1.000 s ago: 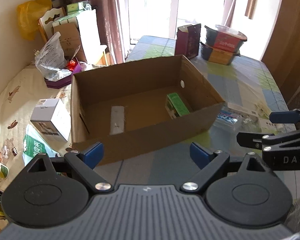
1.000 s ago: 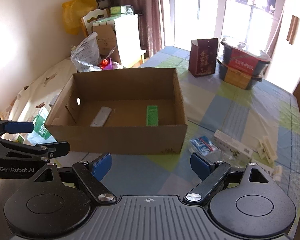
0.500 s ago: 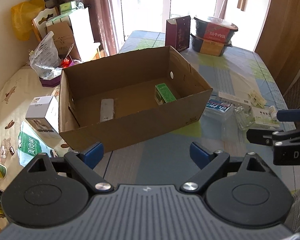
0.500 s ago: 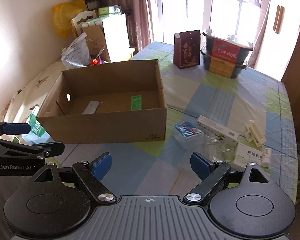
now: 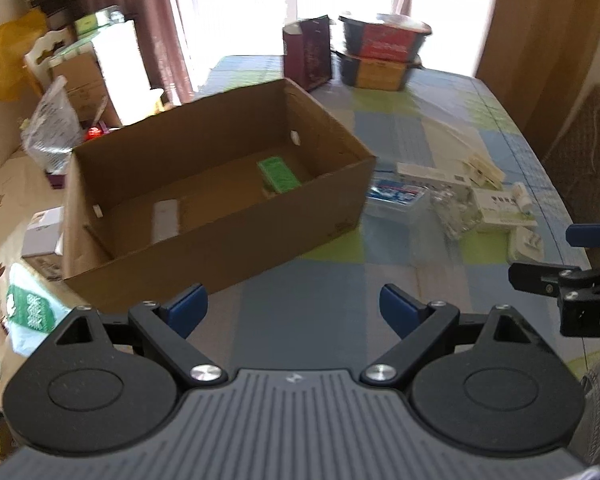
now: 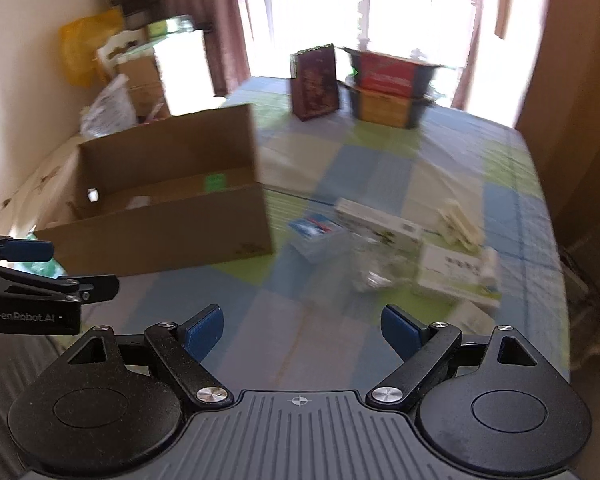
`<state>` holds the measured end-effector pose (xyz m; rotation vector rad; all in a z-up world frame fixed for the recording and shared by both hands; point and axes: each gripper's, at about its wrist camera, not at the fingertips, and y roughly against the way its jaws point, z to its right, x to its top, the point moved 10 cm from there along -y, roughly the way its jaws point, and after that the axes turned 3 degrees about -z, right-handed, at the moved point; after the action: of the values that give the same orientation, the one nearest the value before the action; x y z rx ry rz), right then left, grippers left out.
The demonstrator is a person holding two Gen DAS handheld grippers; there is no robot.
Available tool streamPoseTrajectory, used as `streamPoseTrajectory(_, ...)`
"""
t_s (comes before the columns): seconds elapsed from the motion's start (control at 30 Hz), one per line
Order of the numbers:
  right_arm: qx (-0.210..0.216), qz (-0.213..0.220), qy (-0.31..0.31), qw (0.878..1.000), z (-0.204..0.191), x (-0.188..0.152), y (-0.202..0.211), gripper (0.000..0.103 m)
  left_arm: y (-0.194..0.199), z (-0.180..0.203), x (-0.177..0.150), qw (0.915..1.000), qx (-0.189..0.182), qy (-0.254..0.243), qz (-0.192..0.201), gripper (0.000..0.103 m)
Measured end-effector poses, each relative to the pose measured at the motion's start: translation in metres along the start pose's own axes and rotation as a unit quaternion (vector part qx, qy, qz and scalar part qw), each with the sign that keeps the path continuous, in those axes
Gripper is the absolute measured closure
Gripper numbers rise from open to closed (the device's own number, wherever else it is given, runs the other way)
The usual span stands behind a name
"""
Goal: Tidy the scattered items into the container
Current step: 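Move both grippers back from the cardboard box toward the remaining items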
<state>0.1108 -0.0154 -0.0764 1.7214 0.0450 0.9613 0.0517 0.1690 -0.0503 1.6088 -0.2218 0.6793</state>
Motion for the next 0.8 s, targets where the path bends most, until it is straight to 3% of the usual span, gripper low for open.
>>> streamPoseTrajectory(0.3, -0.042, -0.020, -0.089, 0.995, 0.071, -0.029, -0.002, 0.012, -0.034, 0.053, 0.006, 0.9971, -0.049, -0.058, -0.007, 0.012)
streamPoseTrajectory(0.5, -0.062, -0.036, -0.131, 0.989, 0.109, -0.044, -0.008, 0.012, -0.058, 0.082, 0.014, 0.9906, -0.068, -0.119, -0.001, 0.012)
streamPoseTrajectory(0.7, -0.071, -0.046, -0.139, 0.987, 0.134, -0.049, -0.020, 0.012, -0.077, 0.102, 0.020, 0.9724, -0.072, -0.221, 0.017, 0.013)
streamPoseTrajectory(0.8, -0.076, -0.048, -0.136, 0.987, 0.145, -0.047, -0.025, 0.012, -0.085, 0.113, 0.024, 0.9556, -0.078, -0.283, 0.028, 0.013)
